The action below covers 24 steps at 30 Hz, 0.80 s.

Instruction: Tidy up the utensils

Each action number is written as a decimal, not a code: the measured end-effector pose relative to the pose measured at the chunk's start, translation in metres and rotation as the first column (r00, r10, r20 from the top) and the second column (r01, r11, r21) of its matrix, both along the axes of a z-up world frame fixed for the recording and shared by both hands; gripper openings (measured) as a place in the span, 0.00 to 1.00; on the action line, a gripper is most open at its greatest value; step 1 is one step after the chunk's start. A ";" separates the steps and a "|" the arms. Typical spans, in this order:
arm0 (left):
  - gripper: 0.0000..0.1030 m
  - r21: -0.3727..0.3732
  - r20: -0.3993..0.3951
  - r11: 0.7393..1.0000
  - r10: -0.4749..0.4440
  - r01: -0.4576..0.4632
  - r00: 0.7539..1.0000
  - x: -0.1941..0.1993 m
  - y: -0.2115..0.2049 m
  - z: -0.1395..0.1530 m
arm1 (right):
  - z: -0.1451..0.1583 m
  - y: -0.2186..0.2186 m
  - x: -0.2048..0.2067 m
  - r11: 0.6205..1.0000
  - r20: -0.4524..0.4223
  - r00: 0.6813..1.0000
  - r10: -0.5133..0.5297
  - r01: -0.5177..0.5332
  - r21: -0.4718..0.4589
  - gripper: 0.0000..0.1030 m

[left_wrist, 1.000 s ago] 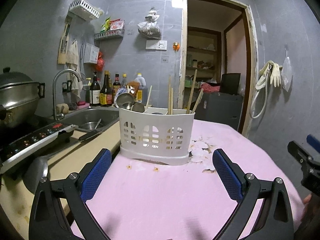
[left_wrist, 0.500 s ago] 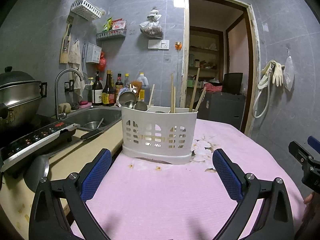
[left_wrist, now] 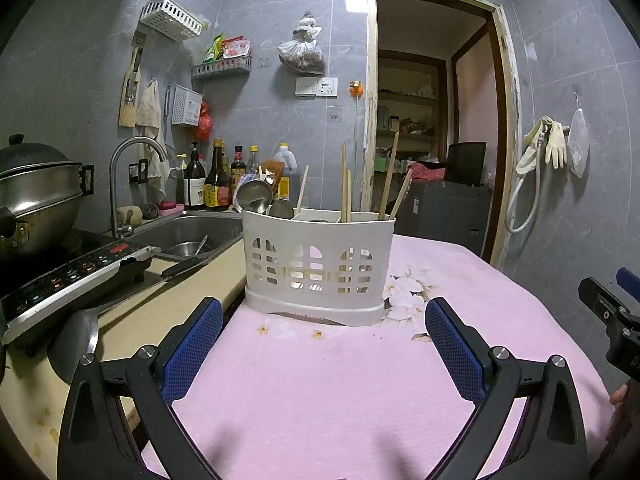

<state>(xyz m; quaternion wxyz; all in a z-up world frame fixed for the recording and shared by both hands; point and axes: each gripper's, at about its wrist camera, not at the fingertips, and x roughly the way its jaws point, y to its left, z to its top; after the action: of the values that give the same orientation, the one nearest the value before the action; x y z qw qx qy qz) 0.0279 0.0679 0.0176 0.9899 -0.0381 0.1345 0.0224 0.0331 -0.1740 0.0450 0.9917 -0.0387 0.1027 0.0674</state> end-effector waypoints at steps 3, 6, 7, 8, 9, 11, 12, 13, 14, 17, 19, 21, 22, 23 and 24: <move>0.96 0.000 -0.002 1.000 -0.002 0.002 1.000 0.000 0.000 0.000 | 0.000 0.000 0.001 1.000 0.000 1.000 0.002 -0.002 0.000 1.00; 0.96 0.000 -0.002 1.000 0.000 0.000 1.000 0.000 0.000 0.000 | 0.000 0.000 0.001 1.000 -0.001 1.000 0.001 -0.001 -0.001 1.00; 0.96 -0.001 -0.002 1.000 0.000 0.000 1.000 0.000 0.000 0.000 | 0.000 0.000 0.001 1.000 -0.002 1.000 0.002 -0.002 0.000 1.00; 0.96 -0.001 -0.002 1.000 -0.001 0.001 1.000 0.000 0.000 0.000 | 0.000 0.000 0.000 1.000 -0.002 1.000 0.001 -0.001 0.000 1.00; 0.96 -0.001 -0.001 1.000 0.000 0.000 1.000 0.000 0.001 0.000 | 0.000 0.000 0.000 1.000 -0.002 1.000 0.001 -0.001 0.000 1.00; 0.96 -0.002 -0.001 1.000 -0.001 0.001 1.000 0.000 0.001 -0.001 | 0.000 0.001 0.000 1.000 -0.002 1.000 0.001 -0.001 0.000 1.00; 0.96 -0.003 -0.002 1.000 -0.002 0.002 1.000 0.000 0.001 -0.001 | 0.000 0.001 0.000 1.000 -0.003 1.000 0.001 -0.001 0.000 1.00; 0.96 -0.002 -0.004 1.000 -0.002 0.002 1.000 0.001 0.001 -0.001 | 0.000 0.001 0.000 1.000 -0.002 1.000 0.001 -0.001 0.000 1.00; 0.96 -0.002 -0.005 1.000 -0.002 0.002 1.000 0.001 0.002 -0.001 | 0.000 0.001 0.000 1.000 -0.002 1.000 0.001 -0.001 0.000 1.00; 0.96 -0.001 -0.006 1.000 -0.002 0.002 1.000 0.000 0.003 -0.003 | 0.000 0.001 0.000 1.000 -0.002 1.000 0.001 -0.001 0.000 1.00; 0.96 -0.001 -0.007 1.000 -0.002 0.002 1.000 0.000 0.004 -0.003 | 0.000 0.001 0.000 1.000 -0.003 1.000 0.002 -0.002 -0.001 1.00; 0.96 -0.002 -0.006 1.000 -0.002 0.002 1.000 0.000 0.004 -0.003 | -0.001 0.001 0.000 1.000 -0.004 1.000 0.003 -0.003 -0.001 1.00; 0.96 -0.002 -0.006 1.000 -0.002 0.002 1.000 0.000 0.004 -0.003 | -0.002 0.001 0.000 1.000 -0.004 1.000 0.003 -0.003 0.000 1.00; 0.96 -0.001 -0.006 1.000 -0.002 0.002 1.000 0.000 0.004 -0.003 | -0.001 0.001 0.000 1.000 -0.005 1.000 0.002 -0.002 -0.001 1.00; 0.96 -0.001 -0.005 1.000 -0.002 0.002 1.000 0.000 0.004 -0.003 | -0.001 0.001 0.000 1.000 -0.006 1.000 0.003 -0.003 -0.001 1.00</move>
<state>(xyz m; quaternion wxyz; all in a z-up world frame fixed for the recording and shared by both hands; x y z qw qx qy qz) 0.0278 0.0718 0.0148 0.9896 -0.0384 0.1372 0.0213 0.0333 -0.1726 0.0437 0.9913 -0.0389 0.1056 0.0689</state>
